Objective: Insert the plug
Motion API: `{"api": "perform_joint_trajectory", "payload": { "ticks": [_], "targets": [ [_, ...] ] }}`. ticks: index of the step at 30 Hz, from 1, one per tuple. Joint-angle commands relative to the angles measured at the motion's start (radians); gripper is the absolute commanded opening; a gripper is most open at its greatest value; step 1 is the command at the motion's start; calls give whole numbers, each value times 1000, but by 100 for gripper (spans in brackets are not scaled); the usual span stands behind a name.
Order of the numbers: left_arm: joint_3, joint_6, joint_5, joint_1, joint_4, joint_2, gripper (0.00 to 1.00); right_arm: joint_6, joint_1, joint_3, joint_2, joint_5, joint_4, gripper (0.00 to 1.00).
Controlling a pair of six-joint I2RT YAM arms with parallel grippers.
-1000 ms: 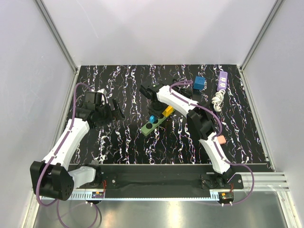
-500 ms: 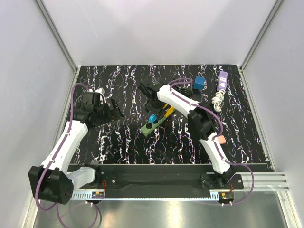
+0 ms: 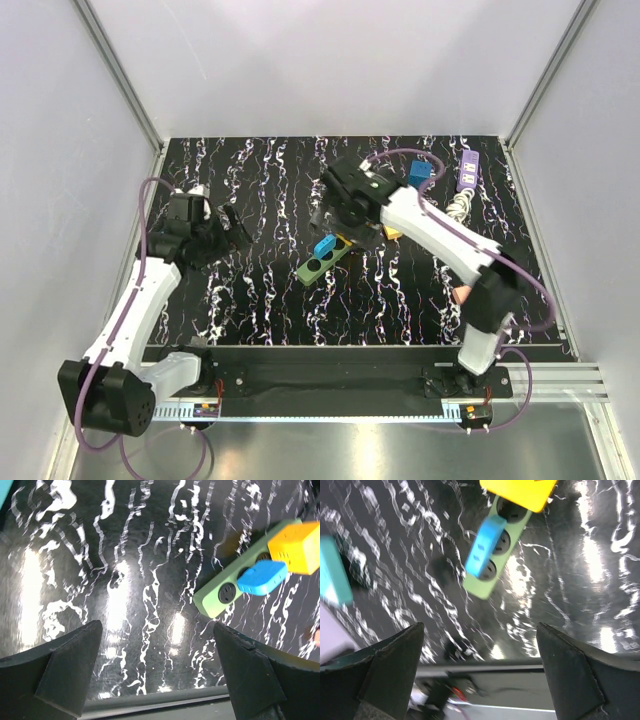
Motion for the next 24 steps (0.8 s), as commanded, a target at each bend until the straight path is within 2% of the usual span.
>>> {"api": "perform_joint_trajectory", "payload": {
  "ticks": [1,3,5,6,8,12,18,24],
  "targets": [
    [81,-124,-55,51,-16,18,99,-157,4,-173,-183,-10,148,100],
    [128,-161,-107,80,-27,79,99,-239,4,-303,-246,-36,235,100],
    [168,-175,-72,164,-30,141,99,-281,4,-404,-326,-76,288,100],
    [215,-167,-40,242,-28,211,99,-316,3,-432,-349,-90,329,100],
    [275,-120,17,308,-27,294,99,-348,4,-496,-406,-123,365,100],
    [361,-89,-32,449,-24,452,99,-419,4,-547,-485,-147,405,100],
    [490,-34,-159,522,-31,642,99,-482,4,-567,-522,-157,425,100],
    [538,-15,-162,551,-54,788,92,-505,3,-594,-538,-177,437,100]
  ]
}}
